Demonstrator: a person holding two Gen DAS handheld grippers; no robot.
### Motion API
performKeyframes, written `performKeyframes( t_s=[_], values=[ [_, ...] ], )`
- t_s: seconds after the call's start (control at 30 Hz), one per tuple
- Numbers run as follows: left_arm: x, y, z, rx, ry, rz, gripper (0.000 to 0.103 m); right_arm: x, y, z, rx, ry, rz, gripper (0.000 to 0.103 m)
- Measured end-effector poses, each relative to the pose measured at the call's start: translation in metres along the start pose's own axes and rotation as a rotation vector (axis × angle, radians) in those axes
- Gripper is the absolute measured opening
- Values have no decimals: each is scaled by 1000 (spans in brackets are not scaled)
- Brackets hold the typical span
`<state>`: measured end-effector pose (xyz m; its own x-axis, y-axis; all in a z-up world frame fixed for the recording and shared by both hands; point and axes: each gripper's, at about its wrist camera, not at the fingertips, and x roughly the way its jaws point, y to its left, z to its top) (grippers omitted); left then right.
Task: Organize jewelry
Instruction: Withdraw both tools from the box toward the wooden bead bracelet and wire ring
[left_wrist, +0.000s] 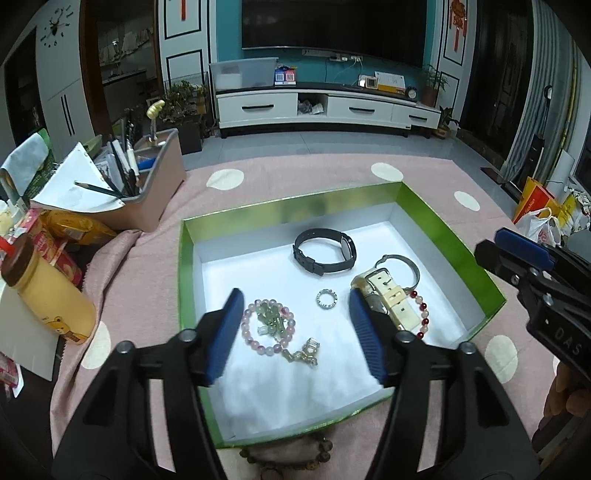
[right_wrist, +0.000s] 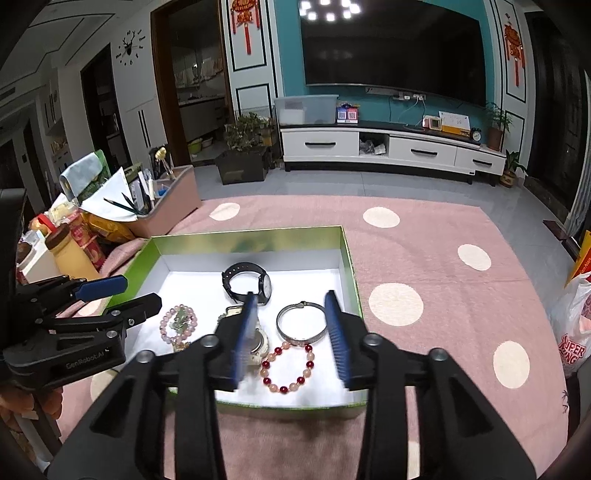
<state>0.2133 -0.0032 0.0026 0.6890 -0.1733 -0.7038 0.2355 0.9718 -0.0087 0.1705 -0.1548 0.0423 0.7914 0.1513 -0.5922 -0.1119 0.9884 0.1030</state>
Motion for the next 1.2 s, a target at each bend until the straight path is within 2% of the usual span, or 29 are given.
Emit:
performKeyframes(
  t_s=[0.17,0.2,0.33,0.6,0.77,0.8,0.87,1.03,1.2],
  values=[
    [-22,-1,-9,-6,-24,25,75,-28,0,-7,14,-29,19,54],
    [-25,-1,-11,-7,-27,30,82,-34,1,-9,13,-33,21,56],
    [-45,-2,-21,-15,-41,46,93,-58,4,-18,14,-50,25,64],
    [-84,-4,-42,-23,-58,63,98,-100,10,-30,20,-76,41,73],
    [-107,-4,-51,-17,-72,79,101,-118,17,-34,12,-88,54,75],
    [-110,-5,-52,-16,-74,77,101,-121,19,-36,10,-87,62,79],
    [-118,-4,-57,-19,-76,73,101,-126,24,-39,-2,-87,80,80],
    [-126,10,-75,-58,-41,49,101,-130,37,-53,-55,-48,152,81],
    [-126,33,-101,-123,0,60,101,-121,50,-75,-109,6,217,81]
  ],
)
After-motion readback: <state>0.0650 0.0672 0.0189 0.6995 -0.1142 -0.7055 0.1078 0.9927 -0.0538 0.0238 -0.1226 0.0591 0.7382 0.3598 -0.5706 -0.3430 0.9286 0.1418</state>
